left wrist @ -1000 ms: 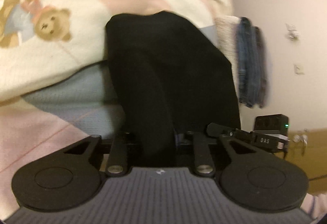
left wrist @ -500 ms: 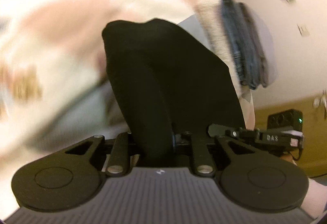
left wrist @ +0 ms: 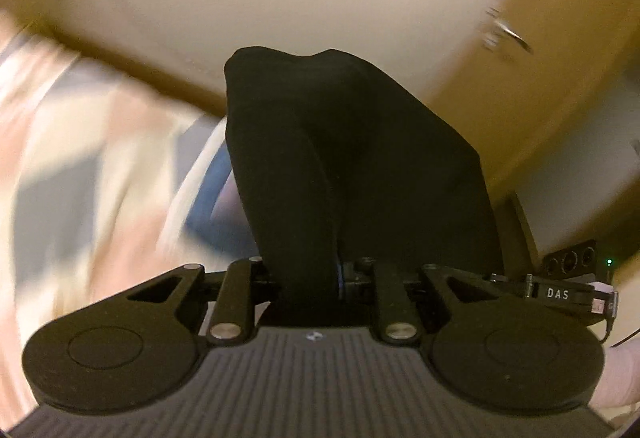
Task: Fold clothes
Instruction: 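Carry the folded trousers with both grippers toward the clothes stack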
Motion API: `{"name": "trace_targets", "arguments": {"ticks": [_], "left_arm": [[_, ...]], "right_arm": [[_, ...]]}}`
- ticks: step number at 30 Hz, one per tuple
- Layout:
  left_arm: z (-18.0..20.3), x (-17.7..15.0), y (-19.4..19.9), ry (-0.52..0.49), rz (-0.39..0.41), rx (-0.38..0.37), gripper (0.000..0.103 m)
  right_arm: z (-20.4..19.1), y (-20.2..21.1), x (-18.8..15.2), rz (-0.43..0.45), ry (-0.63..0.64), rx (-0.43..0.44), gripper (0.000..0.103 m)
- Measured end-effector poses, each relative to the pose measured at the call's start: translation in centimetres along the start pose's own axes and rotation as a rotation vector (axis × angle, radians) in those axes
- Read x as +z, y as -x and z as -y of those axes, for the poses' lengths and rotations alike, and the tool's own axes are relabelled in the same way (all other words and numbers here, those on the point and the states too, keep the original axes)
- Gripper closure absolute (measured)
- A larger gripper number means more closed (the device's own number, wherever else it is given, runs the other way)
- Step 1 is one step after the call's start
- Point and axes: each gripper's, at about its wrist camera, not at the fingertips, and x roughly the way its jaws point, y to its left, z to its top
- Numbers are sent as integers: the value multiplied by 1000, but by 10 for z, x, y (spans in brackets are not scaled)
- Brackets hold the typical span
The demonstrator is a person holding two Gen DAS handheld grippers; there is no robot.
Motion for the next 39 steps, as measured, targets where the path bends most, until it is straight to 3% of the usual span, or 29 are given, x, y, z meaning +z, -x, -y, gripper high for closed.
{"name": "trace_targets", "arguments": {"ticks": [4, 8, 10, 12, 13, 16, 17, 18, 21, 26, 31, 35, 37, 39], "left_arm": [[-10, 66, -60, -115, -62, -62, 87], [-14, 94, -113, -200, -119, -81, 86], [-25, 94, -138, -190, -163, -90, 86], [-40, 87, -155, -171, -190, -72, 78], [-47, 85, -160, -151, -185, -71, 76], [-63, 88, -158, -61, -144, -95, 74], [-66, 89, -155, -46, -135, -99, 74], [-65, 87, -153, -55, -130, -98, 74], [-64, 83, -145, -70, -118, -78, 73], [-78, 82, -125, -63, -79, -18, 61], [-86, 99, -97, -63, 27, 124, 71], [-63, 88, -83, -188, 49, 135, 83], [-51, 79, -85, -261, 47, 121, 84], [-40, 70, -93, -334, 38, 104, 85]], "right_arm": [[9, -4, 33, 225, -67, -50, 67], [33, -18, 62, 353, -133, -103, 67], [49, -25, 71, 379, -169, -121, 67], [69, -33, 76, 371, -212, -156, 65], [79, -36, 79, 356, -237, -176, 59], [99, -32, 84, 351, -278, -190, 56], [96, -28, 84, 370, -260, -200, 48], [92, -23, 84, 386, -237, -215, 46], [88, -18, 84, 396, -191, -258, 47], [77, -22, 86, 354, -107, -369, 52], [59, -20, 93, 317, 28, -465, 51], [34, -8, 95, 329, 225, -635, 54], [12, -12, 91, 375, 369, -731, 59], [-10, -19, 82, 423, 541, -760, 62]]}}
